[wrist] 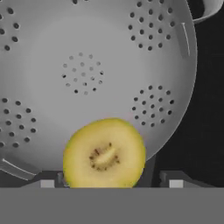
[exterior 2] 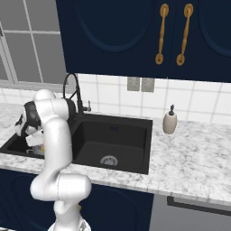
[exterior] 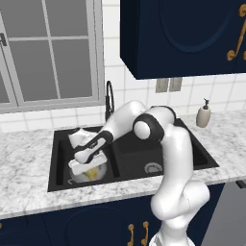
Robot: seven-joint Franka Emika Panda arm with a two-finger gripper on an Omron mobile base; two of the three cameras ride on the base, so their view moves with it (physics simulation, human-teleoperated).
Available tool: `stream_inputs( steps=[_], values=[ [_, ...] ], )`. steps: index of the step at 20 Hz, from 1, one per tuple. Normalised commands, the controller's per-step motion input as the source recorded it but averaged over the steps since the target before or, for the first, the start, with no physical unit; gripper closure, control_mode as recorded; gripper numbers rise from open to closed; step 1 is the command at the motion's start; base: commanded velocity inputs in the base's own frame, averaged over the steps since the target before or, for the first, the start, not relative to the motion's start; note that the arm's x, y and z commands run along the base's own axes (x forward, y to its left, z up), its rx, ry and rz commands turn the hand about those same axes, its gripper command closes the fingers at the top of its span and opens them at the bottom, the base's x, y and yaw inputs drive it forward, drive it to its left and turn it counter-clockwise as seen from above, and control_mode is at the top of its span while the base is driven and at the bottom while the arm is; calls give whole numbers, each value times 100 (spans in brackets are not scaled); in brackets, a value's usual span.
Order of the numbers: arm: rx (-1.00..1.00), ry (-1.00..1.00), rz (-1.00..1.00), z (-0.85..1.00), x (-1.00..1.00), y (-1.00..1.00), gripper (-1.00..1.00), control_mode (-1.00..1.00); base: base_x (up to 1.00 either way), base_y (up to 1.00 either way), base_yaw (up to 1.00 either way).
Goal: Put the colander in the sink, put the kiwi in the colander, and turn on the sink faucet and pour water over the colander.
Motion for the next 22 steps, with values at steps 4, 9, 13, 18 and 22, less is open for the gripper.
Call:
stream_inputs(
  steps=[4,9,13,18,22],
  values=[
    [0,0,0,41,-1,0,-100,-100,0,0,0],
    [2,-11,0,82,-36,-18,-100,-100,0,0,0],
    [8,-30,0,93,-72,-62,-100,-100,0,0,0],
    [13,-19,-1,87,-54,-73,-100,-100,0,0,0],
    [15,-16,-1,79,-49,-76,-100,-100,0,0,0]
  ],
)
